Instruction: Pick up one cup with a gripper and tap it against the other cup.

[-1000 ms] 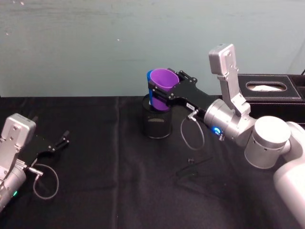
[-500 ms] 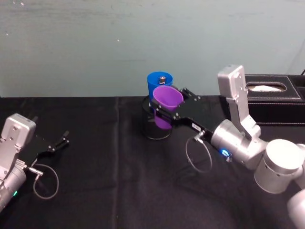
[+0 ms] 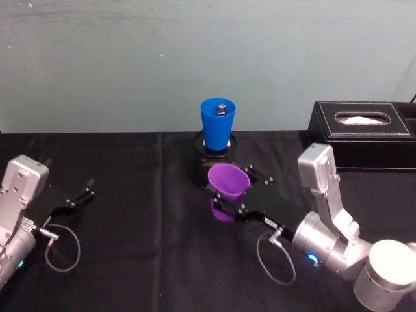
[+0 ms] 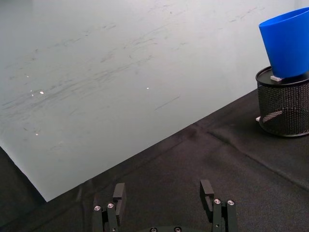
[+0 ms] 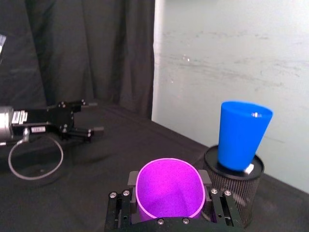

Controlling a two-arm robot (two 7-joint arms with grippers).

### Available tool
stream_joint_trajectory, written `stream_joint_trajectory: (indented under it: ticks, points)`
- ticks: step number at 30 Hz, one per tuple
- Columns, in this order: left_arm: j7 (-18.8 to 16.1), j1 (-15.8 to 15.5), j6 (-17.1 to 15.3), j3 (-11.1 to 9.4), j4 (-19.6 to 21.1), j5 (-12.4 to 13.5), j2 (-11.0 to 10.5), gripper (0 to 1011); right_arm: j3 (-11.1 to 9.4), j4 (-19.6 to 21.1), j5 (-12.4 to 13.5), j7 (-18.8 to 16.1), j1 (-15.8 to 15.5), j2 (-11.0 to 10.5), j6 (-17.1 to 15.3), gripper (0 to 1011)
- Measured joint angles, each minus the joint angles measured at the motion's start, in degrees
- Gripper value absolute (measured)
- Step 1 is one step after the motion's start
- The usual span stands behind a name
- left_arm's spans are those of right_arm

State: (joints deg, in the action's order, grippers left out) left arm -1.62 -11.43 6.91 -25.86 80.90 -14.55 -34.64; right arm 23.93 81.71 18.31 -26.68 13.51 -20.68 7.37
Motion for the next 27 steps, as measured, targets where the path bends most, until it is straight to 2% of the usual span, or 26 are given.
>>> stream_joint_trajectory:
  ticks: [10,27]
  points:
    - [0.0,0.0,0.0,0.0,0.0,0.0,0.0,1000,-0.2,-3.1,-1.7,0.5,-1.8,1.2,3.6,741]
    - [0.0,0.0,0.0,0.0,0.0,0.0,0.0,1000,-1.1,-6.9,-3.4,0.7,-2.5,3.3,6.8,741]
